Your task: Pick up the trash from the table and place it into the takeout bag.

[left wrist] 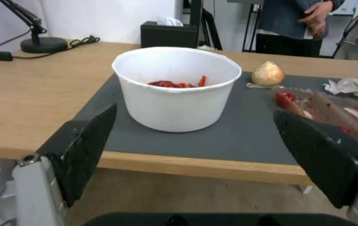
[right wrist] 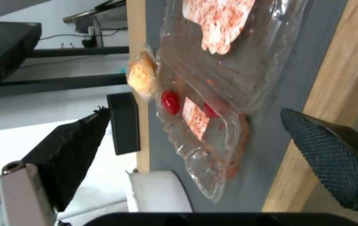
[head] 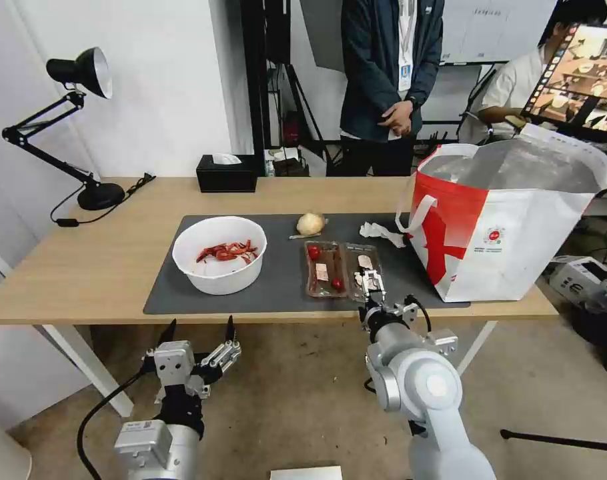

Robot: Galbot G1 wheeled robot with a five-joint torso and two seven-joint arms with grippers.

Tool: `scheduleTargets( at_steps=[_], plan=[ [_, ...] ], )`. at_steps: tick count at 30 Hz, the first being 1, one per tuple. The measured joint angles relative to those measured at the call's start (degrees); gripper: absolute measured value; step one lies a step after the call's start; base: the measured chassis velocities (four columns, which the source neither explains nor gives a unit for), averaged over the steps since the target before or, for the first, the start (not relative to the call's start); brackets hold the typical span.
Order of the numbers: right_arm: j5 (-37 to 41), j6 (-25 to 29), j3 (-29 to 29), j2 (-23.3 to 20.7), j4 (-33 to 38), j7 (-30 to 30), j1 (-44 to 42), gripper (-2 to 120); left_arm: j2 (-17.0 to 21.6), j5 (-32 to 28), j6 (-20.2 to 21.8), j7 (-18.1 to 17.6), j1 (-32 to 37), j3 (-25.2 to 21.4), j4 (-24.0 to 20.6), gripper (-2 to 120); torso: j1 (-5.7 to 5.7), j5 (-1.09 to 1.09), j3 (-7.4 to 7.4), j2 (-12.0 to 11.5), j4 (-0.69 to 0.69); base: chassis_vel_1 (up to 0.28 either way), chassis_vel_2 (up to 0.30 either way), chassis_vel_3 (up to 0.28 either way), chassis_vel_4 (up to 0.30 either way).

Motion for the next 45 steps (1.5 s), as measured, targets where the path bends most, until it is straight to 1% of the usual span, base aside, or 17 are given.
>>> scheduleTargets(
  at_steps=[18, 23, 34, 45],
  plan=[
    [1.9, 0.6, 0.4, 0.0, -5.5, 1.1, 5.2, 100, -0.3, -0.2, -0.3, 0.1, -0.6, -0.1, 0.0, 100, 0.0, 0.0, 0.0, 0.0, 0.0, 0.0, 0.0, 0.0, 0.0],
    [2.7, 0.7, 0.4, 0.0, -5.9, 1.1, 5.6, 100, -0.3, -0.2, -0.3, 0.1, -0.6, -0.1, 0.0, 100, 0.0, 0.0, 0.0, 0.0, 0.0, 0.0, 0.0, 0.0, 0.0],
    [2.7, 0.9, -1.8, 0.0, -4.8, 1.1, 4.5, 100, -0.3, -0.2, -0.3, 0.1, -0.7, -0.1, 0.0, 100, -0.01, 0.0, 0.0, 0.0, 0.0, 0.0, 0.0, 0.0, 0.0],
    [2.3, 1.2, -1.6, 0.0, -6.5, 1.0, 5.6, 100, -0.3, -0.2, -0.3, 0.1, -0.8, -0.3, 0.0, 100, -0.01, 0.0, 0.0, 0.0, 0.0, 0.0, 0.0, 0.0, 0.0]
  ],
)
